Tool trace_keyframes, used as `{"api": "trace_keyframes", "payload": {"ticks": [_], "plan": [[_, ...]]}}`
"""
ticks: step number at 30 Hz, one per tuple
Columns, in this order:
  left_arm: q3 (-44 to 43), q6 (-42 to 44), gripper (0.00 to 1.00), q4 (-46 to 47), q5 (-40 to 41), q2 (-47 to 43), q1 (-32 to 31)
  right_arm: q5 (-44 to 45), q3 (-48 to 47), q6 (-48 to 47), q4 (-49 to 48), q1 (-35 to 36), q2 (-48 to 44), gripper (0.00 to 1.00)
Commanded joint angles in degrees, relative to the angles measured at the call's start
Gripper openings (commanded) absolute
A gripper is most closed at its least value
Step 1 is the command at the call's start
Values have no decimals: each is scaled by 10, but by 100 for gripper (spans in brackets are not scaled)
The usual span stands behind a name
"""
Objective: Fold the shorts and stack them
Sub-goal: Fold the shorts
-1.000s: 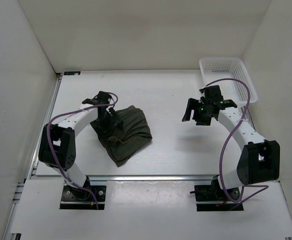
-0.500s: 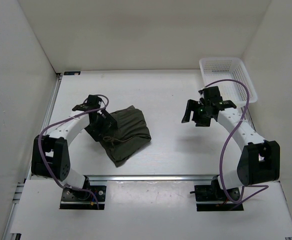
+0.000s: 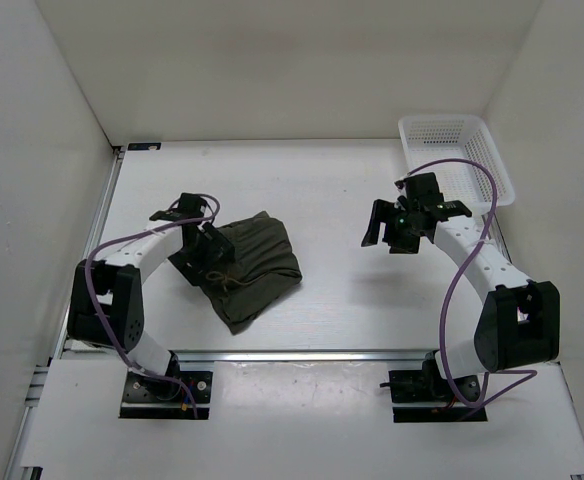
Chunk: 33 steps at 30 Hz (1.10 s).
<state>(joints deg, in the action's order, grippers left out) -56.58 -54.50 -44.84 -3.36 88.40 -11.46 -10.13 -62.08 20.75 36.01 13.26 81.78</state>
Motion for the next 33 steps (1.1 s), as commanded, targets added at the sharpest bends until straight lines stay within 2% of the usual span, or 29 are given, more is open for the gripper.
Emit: {"api": "trace_keyframes", "payload": {"ticks": [1,4,7,8,11,12,15,16,19,23,27,33], "plan": [[7,0,100,17,21,14,-1,-9,-5,-7,2,2,-20,84],[7,5,100,17,27,20,-1,-9,-5,-7,2,2,-20,84],[7,11,95,17,33,20,-1,-9,-10,-7,7,2,-20,84],[7,11,86,17,33,14,-1,-9,-10,-7,7,2,-20,84],[2,16,72,17,38,8,-1,-9,-10,-7,7,2,-20,84],[2,16,64,17,38,8,-1,-9,-10,-7,7,2,-20,84],[-4,21,47,17,38,3,-1,-9,-15,-7,7,2,-20,84],[-4,21,33,17,38,3,-1,-9,-15,-7,7,2,-20,84],[-17,35,11,17,33,3,-7,-9,-15,-7,7,2,-20,84],[-62,42,11,-8,18,-13,-22,-9,-21,-7,13,2,-20,84],[-127,42,11,-74,23,-59,-46,-9,-21,-7,13,2,-20,84],[-124,19,11,-119,16,-118,-70,-9,-21,-7,13,2,-20,84]]}}
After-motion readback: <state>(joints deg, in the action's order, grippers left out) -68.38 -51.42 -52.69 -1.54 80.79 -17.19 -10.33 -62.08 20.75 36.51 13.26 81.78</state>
